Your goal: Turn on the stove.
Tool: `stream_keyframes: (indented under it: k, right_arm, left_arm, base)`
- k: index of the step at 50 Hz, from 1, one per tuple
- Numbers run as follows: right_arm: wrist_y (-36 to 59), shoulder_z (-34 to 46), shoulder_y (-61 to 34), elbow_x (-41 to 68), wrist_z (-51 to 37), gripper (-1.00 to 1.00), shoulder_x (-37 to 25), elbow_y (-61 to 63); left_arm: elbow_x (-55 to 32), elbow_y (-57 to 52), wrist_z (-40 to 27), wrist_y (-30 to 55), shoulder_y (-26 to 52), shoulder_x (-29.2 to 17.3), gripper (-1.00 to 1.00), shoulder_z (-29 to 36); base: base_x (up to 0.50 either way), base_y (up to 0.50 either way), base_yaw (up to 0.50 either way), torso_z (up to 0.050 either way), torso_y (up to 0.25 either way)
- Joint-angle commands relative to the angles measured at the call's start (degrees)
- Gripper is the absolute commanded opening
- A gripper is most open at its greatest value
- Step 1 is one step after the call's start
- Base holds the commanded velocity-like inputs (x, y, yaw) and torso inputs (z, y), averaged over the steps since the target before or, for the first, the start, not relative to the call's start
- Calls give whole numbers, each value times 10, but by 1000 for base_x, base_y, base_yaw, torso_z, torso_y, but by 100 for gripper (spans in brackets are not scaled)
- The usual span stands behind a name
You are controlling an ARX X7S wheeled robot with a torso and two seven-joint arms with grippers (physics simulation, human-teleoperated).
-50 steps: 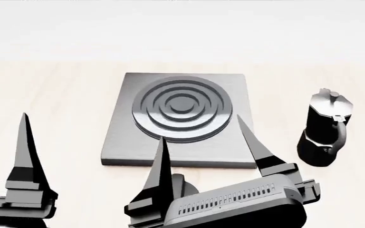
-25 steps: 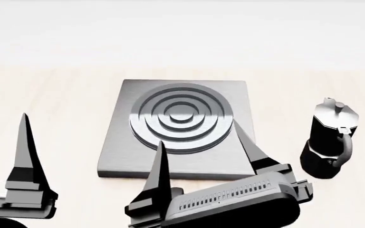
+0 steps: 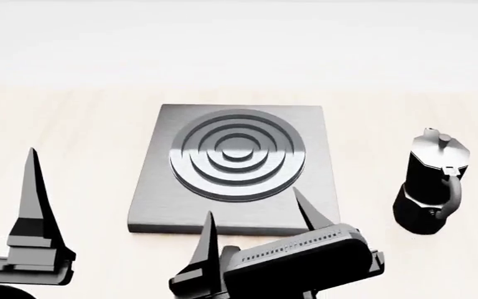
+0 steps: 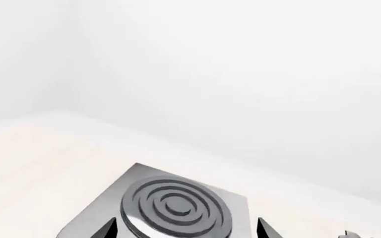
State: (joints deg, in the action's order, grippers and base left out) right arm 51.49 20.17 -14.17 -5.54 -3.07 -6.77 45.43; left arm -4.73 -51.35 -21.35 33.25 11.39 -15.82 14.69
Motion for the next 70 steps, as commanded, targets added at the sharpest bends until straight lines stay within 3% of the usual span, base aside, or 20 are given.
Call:
stream_keyframes:
  k: [1,70]
  right_arm:
    - [15,-14,-2,24,-3,100,15,-45]
    - [113,-30,-10,144,-49,100,38,-130]
  left_arm:
    - [-3,4,-3,-1,2,-2,100,1]
    - [-10,10,-20,-6,2,-14,100,13]
  base:
    - [0,0,0,0,0]
    - [0,0,0,0,0]
